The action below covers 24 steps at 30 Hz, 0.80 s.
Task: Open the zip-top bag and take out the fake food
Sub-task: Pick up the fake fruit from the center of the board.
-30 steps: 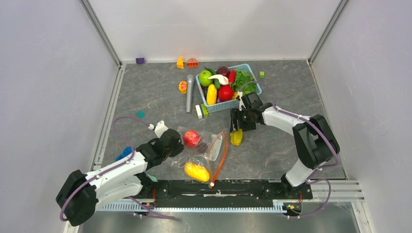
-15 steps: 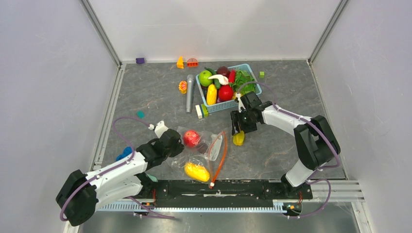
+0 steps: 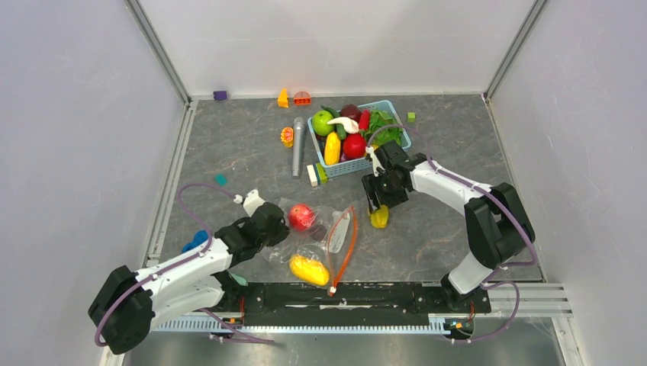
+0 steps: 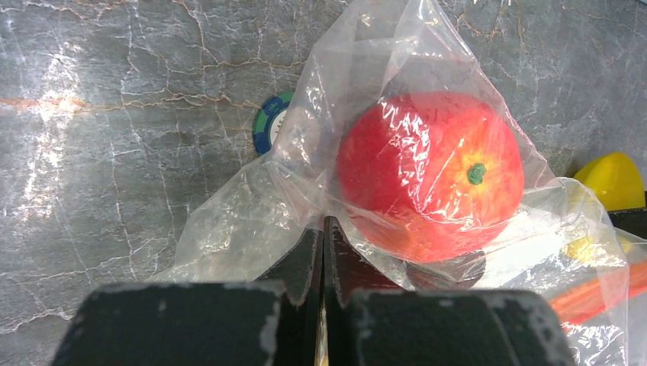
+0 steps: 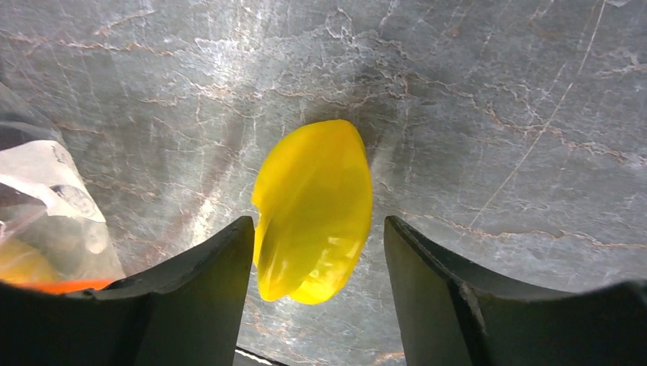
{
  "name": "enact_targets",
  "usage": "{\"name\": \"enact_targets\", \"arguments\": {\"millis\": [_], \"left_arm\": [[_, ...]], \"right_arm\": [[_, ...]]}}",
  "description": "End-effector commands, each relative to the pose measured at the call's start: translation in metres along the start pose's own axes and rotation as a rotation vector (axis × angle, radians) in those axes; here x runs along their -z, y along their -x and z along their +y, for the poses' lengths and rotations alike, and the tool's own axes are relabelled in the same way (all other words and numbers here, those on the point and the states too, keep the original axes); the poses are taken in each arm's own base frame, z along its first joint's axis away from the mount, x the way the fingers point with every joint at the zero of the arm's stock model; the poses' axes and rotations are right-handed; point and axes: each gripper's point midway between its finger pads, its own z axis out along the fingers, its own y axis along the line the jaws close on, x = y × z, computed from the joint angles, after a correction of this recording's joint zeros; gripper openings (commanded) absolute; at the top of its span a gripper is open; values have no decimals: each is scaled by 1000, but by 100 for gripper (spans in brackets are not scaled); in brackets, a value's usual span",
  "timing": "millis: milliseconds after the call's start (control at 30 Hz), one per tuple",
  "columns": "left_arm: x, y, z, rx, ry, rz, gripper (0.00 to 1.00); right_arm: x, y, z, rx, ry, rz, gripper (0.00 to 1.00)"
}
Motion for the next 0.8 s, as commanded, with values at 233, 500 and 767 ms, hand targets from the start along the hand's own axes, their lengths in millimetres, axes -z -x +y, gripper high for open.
{"name": "enact_targets", "arguments": {"millis": [233, 500, 767], "left_arm": [[-2, 6, -6, -26, -23, -26, 2], [-1, 6, -5, -23, -23, -28, 2], [-2, 6, -5, -24, -22, -27, 2]], "right_arm": [[13, 27, 4, 25, -18, -53, 70], [3, 30, 3, 29, -22, -22, 68], [-6, 22, -4, 33, -51, 21, 63]]}}
